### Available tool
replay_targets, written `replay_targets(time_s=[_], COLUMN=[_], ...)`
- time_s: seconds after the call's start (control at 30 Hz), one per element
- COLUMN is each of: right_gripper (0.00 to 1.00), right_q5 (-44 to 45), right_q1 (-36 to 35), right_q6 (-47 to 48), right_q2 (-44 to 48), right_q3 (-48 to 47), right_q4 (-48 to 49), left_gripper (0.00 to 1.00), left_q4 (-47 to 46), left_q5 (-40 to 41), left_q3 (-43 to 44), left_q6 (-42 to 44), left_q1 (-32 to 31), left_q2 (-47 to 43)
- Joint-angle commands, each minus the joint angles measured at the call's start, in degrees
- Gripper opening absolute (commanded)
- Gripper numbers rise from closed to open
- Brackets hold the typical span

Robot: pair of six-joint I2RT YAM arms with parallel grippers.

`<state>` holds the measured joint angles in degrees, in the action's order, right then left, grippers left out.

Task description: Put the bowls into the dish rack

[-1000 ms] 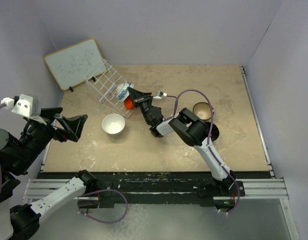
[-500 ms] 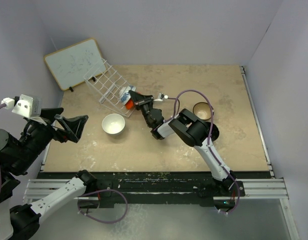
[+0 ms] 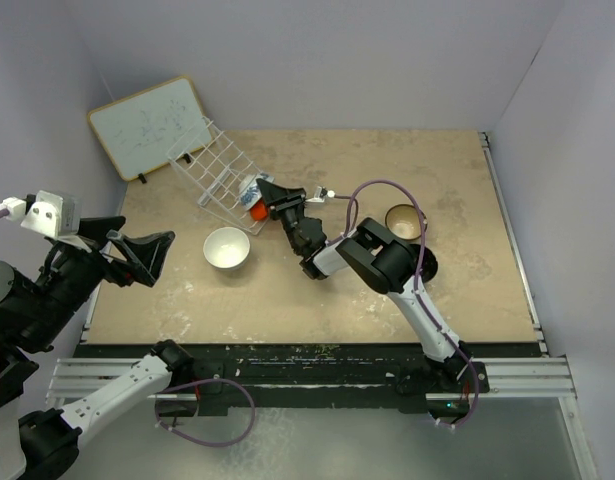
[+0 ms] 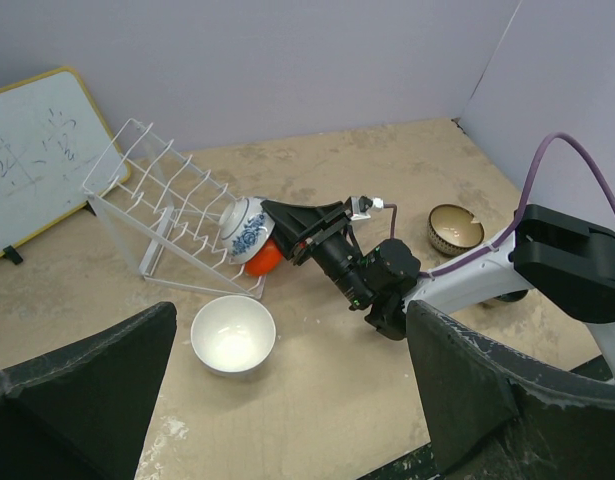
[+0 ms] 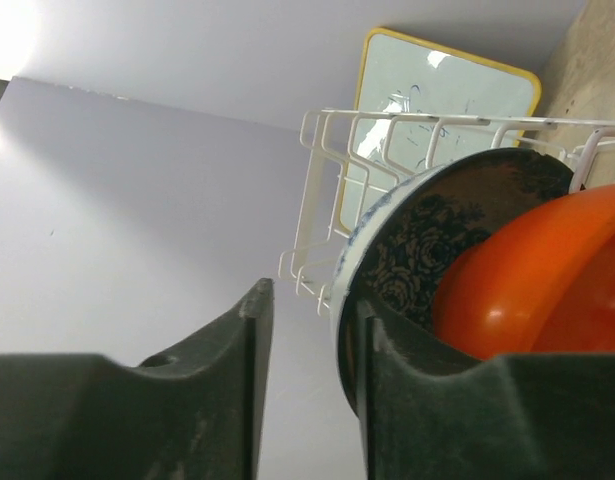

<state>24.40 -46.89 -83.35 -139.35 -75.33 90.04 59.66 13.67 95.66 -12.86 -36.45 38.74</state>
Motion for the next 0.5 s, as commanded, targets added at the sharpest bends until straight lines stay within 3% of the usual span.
replay_targets(time_s=[0.0, 0.47], right_gripper=[0.45, 0.52], right_q5=[1.37, 3.57], right_q1=[-0.28, -0.22], right_q6=[0.72, 0.27], right_q2=[2.99, 7.52], right_q3=[-1.46, 6.94], right_q4=[21.05, 21.05], left_gripper=[0.99, 0.99], left_q4=[-0.95, -2.07], left_q5=[-0.22, -0.31], left_q3=[0.98, -0.51], left_q6=[-0.41, -1.02], left_q1=[0.16, 0.23], left_q2=[-0.30, -0.33])
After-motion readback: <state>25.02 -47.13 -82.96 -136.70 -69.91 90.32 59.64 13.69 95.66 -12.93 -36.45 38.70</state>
